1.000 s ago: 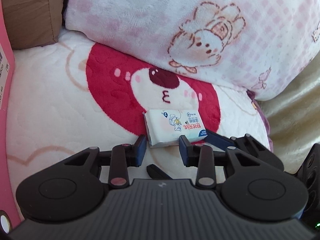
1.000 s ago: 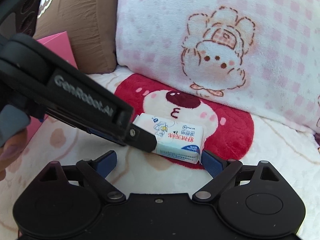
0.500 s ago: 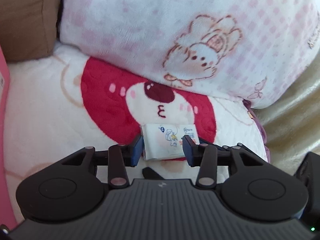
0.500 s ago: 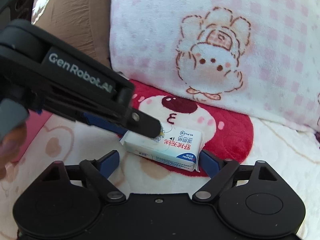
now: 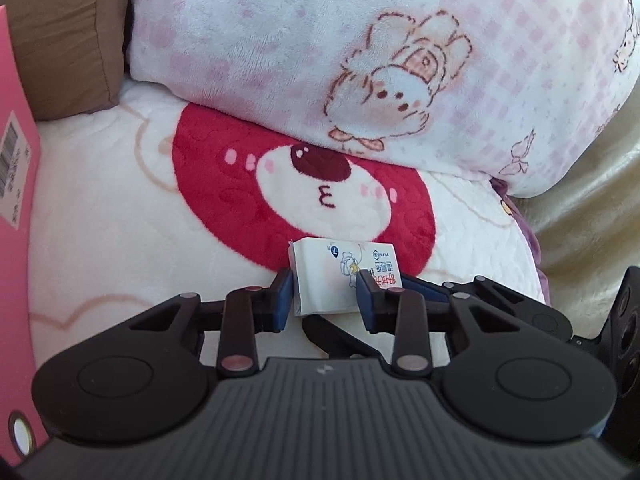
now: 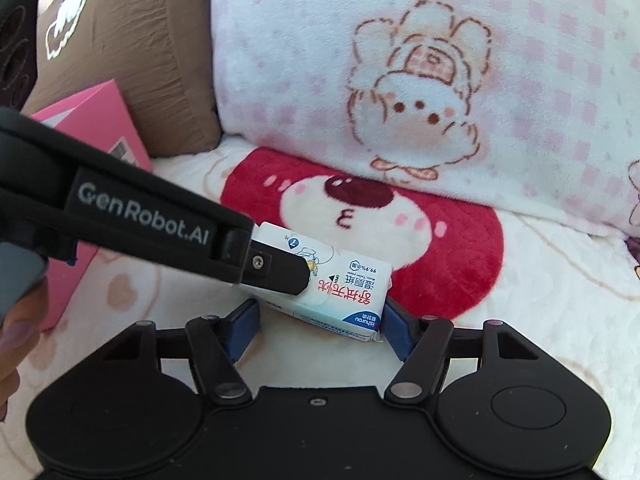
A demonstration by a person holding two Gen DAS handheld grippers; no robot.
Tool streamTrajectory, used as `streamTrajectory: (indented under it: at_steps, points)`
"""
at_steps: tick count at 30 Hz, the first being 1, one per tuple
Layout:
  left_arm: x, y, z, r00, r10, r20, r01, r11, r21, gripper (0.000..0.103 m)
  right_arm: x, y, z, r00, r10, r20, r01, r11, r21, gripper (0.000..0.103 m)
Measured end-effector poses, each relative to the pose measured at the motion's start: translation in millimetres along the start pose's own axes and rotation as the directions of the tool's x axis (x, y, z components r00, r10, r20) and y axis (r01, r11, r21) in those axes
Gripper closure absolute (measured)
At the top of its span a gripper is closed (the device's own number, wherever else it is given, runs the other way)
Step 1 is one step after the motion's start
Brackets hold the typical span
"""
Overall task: Organize objects
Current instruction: 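Lift the held soap bar with the left tool toward the pink box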
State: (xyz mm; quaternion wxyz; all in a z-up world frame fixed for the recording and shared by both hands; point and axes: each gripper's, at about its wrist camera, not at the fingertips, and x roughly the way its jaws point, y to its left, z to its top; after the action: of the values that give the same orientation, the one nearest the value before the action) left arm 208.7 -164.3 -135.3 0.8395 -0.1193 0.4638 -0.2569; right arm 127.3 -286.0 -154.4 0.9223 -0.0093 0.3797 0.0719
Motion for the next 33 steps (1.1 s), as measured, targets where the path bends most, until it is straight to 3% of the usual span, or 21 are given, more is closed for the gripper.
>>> streamTrajectory:
  at_steps: [10,20,33]
  points:
    - [-32.1,-13.1,-13.3,0.999,0.03,-0.02,-0.029,0.998,0.053,0.069,-24.9,20.7,4.4,0.997,0.022,-0.07,-0.023,1.0,-0.009,0.029]
    - [-76.4,-7.7,-16.2,0.999,0.017,-0.04,-0.017,1.0,-0.005,0.068,-58.4,52.1,21.6,0.993,0.048,-0.106,-0.051,0.998,-0.028,0.023]
    - [-146.6,0.7,-22.9,1.0,-0.003,-0.031,0.002,1.0,-0.016,0.068,-107.3,95.2,36.2,0.991,0.105,-0.087,-0.107,0.994,-0.024,0.018]
